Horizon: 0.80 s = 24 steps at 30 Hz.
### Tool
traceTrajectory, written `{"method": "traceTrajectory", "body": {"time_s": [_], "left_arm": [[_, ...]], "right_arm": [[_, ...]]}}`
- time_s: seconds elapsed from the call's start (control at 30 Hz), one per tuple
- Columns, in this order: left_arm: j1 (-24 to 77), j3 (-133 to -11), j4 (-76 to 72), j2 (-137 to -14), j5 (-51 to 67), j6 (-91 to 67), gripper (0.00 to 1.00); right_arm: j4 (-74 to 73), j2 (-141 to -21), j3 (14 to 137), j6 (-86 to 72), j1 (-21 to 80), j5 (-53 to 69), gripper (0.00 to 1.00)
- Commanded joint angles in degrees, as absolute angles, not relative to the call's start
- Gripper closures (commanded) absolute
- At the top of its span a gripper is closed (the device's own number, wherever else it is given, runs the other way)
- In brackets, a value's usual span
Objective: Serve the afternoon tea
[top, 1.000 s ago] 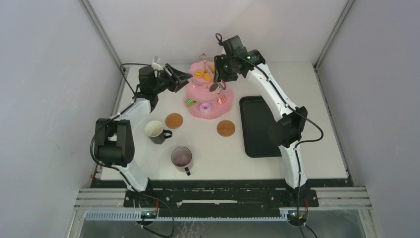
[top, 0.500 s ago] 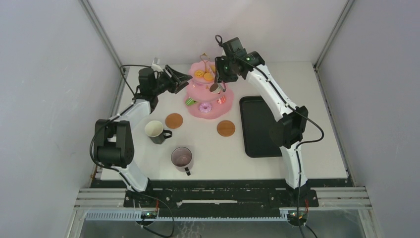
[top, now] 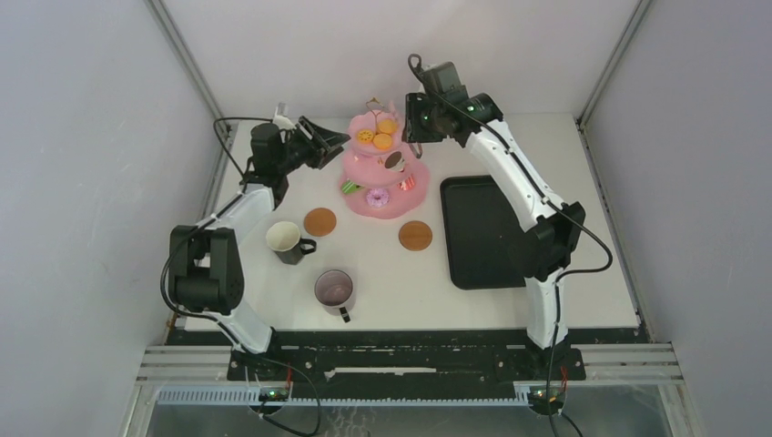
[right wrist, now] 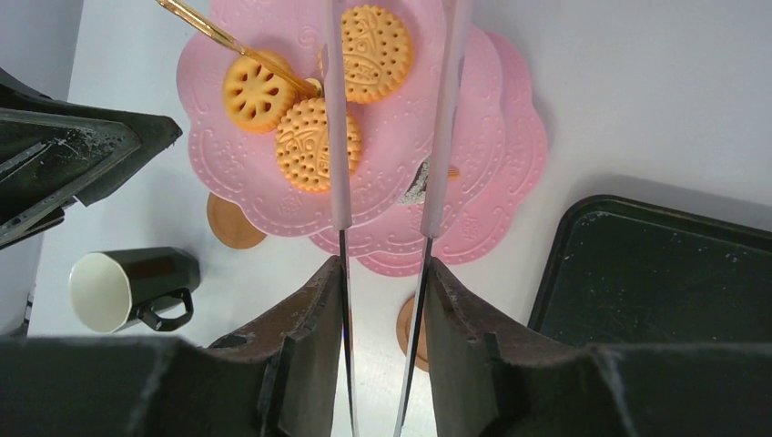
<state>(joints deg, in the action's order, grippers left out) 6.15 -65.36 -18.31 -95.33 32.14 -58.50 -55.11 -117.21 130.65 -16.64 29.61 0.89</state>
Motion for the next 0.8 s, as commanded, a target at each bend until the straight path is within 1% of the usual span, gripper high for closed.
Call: {"method": "traceTrajectory", "body": {"time_s": [0.0,0.17,0.4,0.77], "left_arm": [[5.91,-63.4,-19.4,-91.39,30.32,-57.82,0.43],[5.79,-62.65,-17.64,-89.33,28.37,-56.33,0.43],[5.8,-60.03,-14.02,-84.86,24.08,-54.67,0.42],[7.31,-54.83,-0.97,-72.94,13.77,-46.91,0.42]], "right_arm": [[-51.28,-112.46,129.66,-17.14,29.27,-0.95,0.58],[-50.67,-110.21,127.52,-16.88,28.95,-2.7,0.59],[-46.61,-101.65,116.1,-17.15,27.62,-6.29,0.59],[-42.8,-84.21,86.47,-20.14,23.58,-10.04,0.6]]}}
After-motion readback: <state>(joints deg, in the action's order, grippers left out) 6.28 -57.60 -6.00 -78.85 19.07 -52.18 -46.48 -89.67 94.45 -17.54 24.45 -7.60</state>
